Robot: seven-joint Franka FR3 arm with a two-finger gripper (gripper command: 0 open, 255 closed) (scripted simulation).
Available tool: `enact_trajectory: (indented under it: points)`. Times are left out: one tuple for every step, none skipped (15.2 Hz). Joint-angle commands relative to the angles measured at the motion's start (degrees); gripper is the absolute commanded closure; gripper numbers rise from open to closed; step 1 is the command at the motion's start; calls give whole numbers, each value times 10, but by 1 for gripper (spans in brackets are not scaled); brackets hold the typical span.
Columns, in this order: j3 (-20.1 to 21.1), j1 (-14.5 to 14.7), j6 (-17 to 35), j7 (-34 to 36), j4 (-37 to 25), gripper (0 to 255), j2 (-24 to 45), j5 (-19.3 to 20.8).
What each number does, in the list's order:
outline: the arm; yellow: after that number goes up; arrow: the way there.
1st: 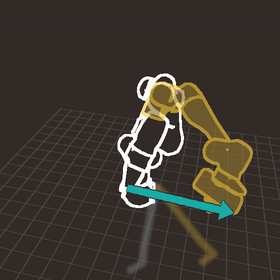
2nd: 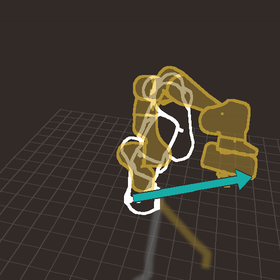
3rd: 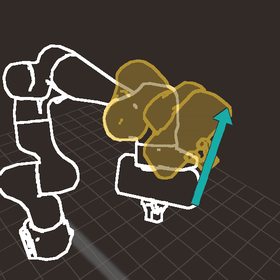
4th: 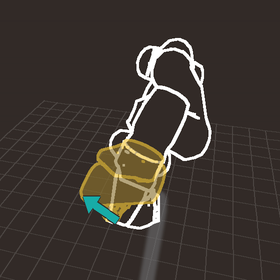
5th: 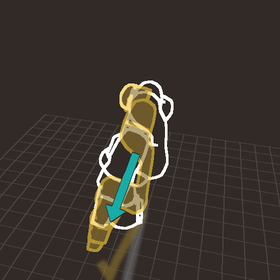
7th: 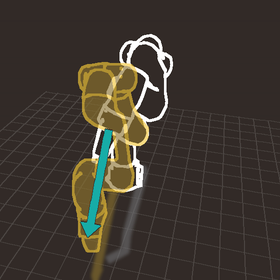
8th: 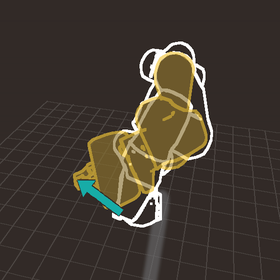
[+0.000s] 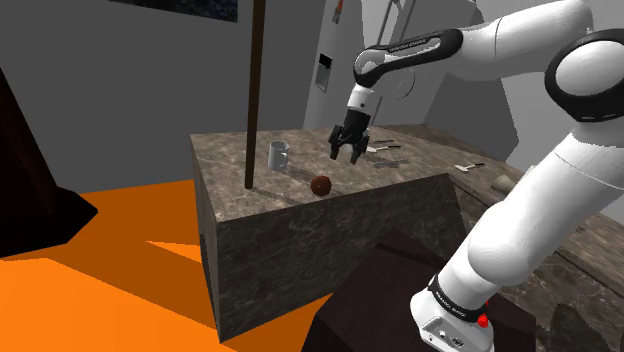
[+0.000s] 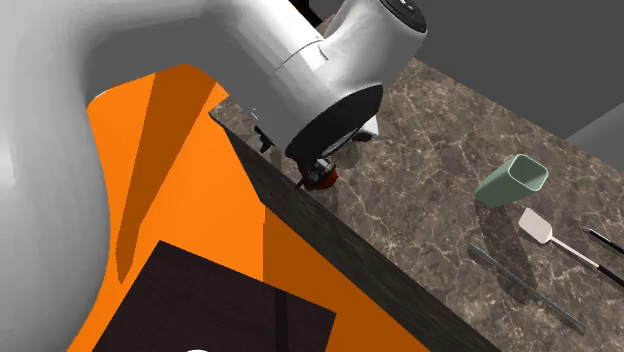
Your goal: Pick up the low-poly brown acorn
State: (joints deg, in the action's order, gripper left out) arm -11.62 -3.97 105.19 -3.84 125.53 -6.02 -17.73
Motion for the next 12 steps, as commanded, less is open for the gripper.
enact_trajectory:
  points:
    - [-9,-5,15,-3,-22,0,51,-27]
    - [-12,-8,19,-4,-33,0,74,-41]
    - [-16,-12,22,-5,-45,0,97,-54]
    - [-18,-16,25,-7,-57,0,120,-68]
    - [-21,-21,27,-8,-69,0,143,-82]
    - [-23,-26,29,-9,-82,0,166,-96]
    - [-24,-31,30,-10,-95,0,189,-110]
    - [-25,-37,31,-10,-108,0,212,-124]
    - [-25,-41,31,-10,-117,0,227,-134]
    - [-24,-41,37,-14,-115,0,231,-136]
    - [-23,-42,42,-17,-114,0,236,-138]
    - [-23,-42,47,-20,-112,0,241,-140]
